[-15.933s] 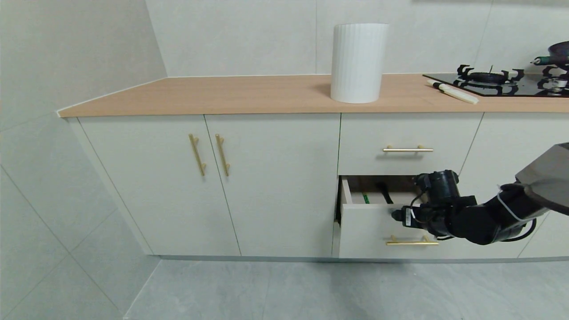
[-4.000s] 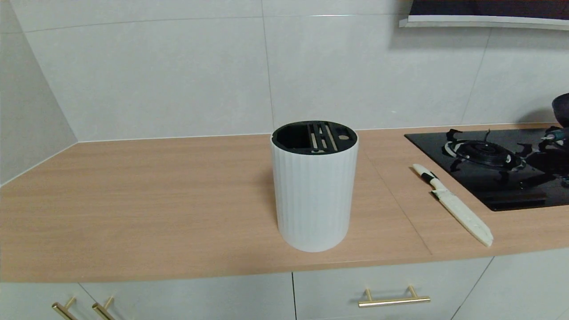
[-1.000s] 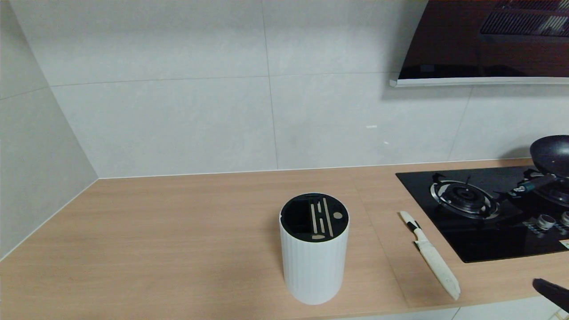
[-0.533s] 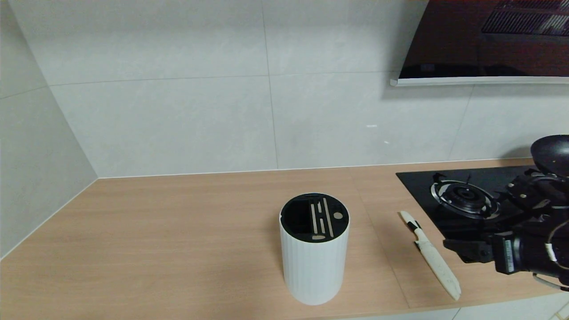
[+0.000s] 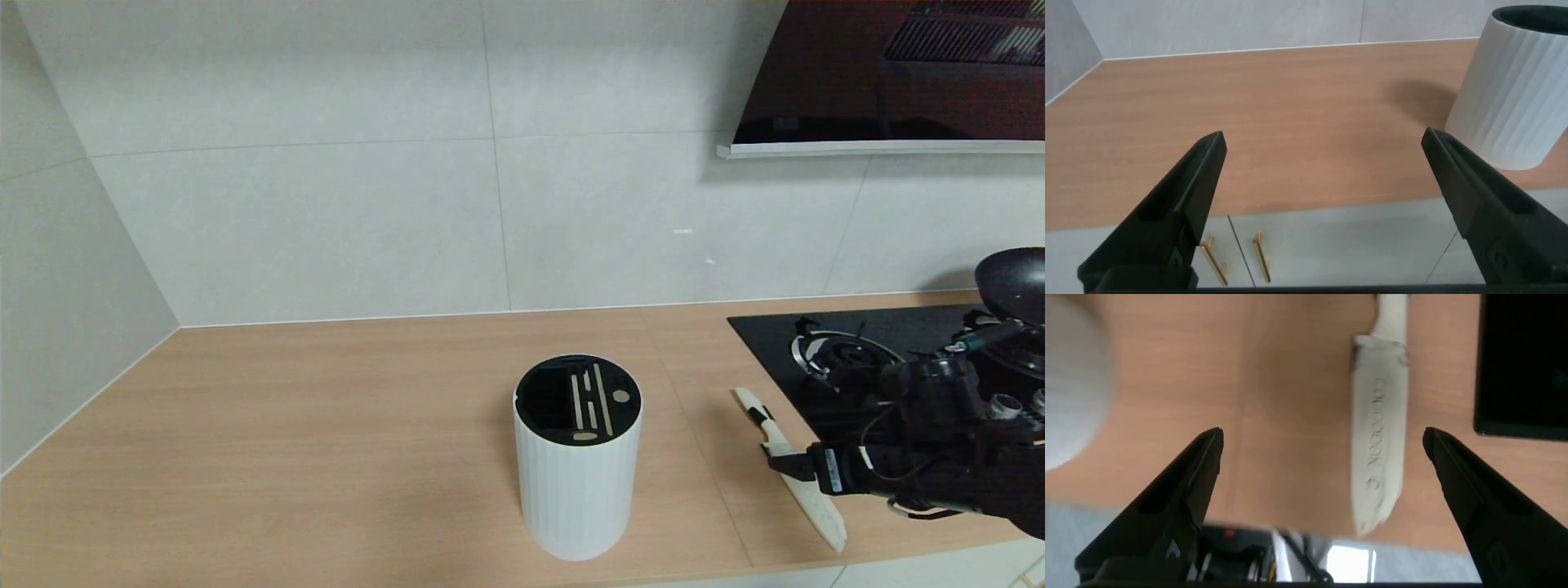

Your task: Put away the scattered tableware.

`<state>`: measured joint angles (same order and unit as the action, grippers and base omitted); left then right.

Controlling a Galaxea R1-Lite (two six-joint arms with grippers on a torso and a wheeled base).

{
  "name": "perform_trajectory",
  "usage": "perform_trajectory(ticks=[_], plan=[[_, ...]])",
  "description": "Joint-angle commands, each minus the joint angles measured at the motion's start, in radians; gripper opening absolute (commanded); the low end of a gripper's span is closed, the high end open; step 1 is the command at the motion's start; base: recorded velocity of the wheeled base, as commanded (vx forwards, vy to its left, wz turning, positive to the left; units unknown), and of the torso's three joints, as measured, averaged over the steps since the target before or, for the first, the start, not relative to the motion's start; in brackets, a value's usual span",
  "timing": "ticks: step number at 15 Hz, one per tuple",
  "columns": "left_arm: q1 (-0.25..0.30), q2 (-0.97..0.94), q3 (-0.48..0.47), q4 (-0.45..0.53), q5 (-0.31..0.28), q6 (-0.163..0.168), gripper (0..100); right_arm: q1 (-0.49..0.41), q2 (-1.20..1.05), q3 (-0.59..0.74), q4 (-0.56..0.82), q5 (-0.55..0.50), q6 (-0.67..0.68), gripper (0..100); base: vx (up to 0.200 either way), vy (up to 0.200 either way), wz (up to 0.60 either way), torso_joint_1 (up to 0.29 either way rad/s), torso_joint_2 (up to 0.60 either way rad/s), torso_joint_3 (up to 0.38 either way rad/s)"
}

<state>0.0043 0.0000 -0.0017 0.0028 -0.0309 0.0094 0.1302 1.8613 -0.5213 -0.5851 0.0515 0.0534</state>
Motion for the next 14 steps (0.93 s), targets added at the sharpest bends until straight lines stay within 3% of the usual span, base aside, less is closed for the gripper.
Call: perform_trajectory(ticks=[1,7,13,14], plan=[[0.0,0.0,0.0,0.0,0.0,0.0,100,-0.034,0.139,0.004,-0.062,-0.007,0.0,100,0.0,0.0,0.0,0.0,0.0,0.0],[0.0,0.002,0.0,-0.001,0.0,0.0,100,-0.043,0.302,0.04,-0.364,-0.067,-0.003,100,0.0,0.0,0.0,0.0,0.0,0.0],[0.0,0.0,0.0,0.0,0.0,0.0,100,-0.027,0.357,0.035,-0.437,-0.081,-0.001,100,0.0,0.0,0.0,0.0,0.0,0.0],[0.0,0.0,0.0,-0.001,0.0,0.0,100,-0.026,0.384,0.035,-0.507,-0.102,-0.001,100,0.0,0.0,0.0,0.0,0.0,0.0]])
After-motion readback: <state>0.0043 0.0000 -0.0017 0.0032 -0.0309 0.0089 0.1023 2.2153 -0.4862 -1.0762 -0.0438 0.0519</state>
